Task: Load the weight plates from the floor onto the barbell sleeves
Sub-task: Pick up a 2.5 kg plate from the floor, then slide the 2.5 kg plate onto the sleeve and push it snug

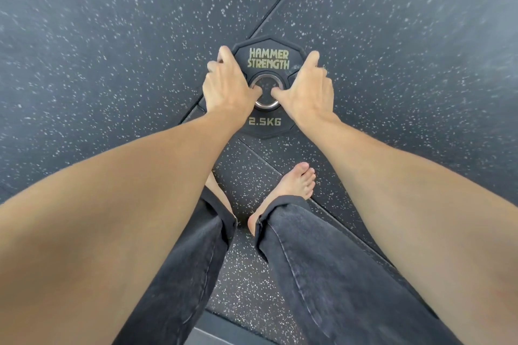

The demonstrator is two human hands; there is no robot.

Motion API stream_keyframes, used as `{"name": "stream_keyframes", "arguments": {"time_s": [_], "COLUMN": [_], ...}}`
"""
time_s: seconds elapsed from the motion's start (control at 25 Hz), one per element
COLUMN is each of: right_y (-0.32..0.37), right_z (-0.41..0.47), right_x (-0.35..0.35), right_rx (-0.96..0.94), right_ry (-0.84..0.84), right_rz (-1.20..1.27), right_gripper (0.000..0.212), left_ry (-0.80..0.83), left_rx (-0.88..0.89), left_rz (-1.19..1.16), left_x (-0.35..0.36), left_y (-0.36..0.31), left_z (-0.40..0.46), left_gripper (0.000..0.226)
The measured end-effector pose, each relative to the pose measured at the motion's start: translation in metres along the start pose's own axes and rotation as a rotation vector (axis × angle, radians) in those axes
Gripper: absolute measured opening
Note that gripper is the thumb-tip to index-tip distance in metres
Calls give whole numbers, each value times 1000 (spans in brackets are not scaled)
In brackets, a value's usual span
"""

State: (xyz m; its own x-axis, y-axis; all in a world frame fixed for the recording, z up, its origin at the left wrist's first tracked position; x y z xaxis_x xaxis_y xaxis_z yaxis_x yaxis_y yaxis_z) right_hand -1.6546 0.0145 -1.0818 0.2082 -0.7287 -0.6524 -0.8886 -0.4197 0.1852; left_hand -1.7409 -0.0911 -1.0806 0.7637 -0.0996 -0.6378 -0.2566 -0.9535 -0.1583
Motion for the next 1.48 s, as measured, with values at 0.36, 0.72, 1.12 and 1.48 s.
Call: {"name": "stream_keyframes", "arguments": {"time_s": [0.36,0.72,1.12,1.48], "right_y": [19,40,46,-13], "right_z": [-189,-432,-696,-849], "right_x": [-283,-572,-738,-788], "right_rx": [1,-60,-154,42], "right_ry": [-269,-835,-1542,-1955], "right_rz": [65,324,518,487], "right_gripper": [84,73,88,82], "left_ry": [-109,-257,-220,85], "left_rx": [258,830,1541,2136], "left_rz": [-28,-255,-428,-294], "left_x": [-225,-484,-644,-658], "left_y": [-148,-298,-388,-491], "left_z": [-197,-442,-690,-851], "left_gripper": [76,78,83,70]}}
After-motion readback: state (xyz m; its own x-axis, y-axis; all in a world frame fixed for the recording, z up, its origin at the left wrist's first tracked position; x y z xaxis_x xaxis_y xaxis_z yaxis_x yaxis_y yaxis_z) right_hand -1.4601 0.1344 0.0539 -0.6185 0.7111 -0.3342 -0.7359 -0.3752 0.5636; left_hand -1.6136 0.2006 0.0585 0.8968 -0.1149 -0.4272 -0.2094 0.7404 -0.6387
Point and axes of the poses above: each hand's wrist, its own z-axis towards the middle knuckle, its own x-axis out of the palm, y = z × x, the point moved 1 cm from there along z, towards the middle knuckle, and after that the axes turned 14 degrees about y, right-handed, at the moved point
